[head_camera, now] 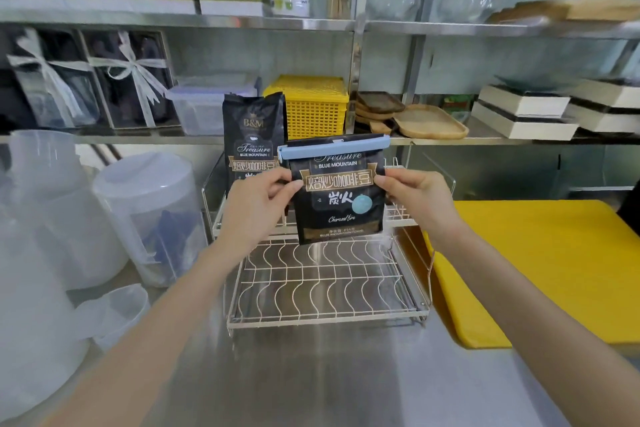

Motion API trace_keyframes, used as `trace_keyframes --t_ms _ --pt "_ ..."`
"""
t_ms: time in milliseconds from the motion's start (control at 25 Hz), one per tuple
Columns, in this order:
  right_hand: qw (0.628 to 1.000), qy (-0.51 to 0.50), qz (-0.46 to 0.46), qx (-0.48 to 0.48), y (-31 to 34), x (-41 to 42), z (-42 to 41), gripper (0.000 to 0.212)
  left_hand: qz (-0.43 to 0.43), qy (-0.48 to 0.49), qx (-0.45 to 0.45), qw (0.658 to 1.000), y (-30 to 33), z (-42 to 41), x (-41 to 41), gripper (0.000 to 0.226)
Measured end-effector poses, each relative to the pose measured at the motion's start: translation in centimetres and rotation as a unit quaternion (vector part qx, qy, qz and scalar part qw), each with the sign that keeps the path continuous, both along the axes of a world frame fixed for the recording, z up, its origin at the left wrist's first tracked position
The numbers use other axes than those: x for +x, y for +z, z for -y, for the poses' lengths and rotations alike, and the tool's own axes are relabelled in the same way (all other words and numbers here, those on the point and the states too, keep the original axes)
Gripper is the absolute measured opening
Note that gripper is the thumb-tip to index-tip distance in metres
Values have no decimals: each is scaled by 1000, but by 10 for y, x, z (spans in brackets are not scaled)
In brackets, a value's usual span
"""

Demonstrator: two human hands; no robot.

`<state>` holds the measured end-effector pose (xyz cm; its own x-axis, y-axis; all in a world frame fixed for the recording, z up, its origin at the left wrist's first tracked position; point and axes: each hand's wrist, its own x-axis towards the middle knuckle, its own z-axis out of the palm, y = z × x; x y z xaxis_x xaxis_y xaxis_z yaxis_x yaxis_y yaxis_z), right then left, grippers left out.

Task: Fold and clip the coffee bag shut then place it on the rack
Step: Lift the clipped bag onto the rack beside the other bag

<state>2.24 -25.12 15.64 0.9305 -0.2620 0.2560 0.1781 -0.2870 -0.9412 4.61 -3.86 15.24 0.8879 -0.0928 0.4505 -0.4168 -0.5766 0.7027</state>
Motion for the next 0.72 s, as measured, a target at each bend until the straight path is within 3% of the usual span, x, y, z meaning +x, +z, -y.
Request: trace_keyframes --t_ms 320,720 --pt "999 -21 10 -22 19 69 5 21 25 22 4 999 22 10 76 25" --pt "998 -12 -43 -36 -26 142 5 23 -19 62 64 996 -16 23 144 20"
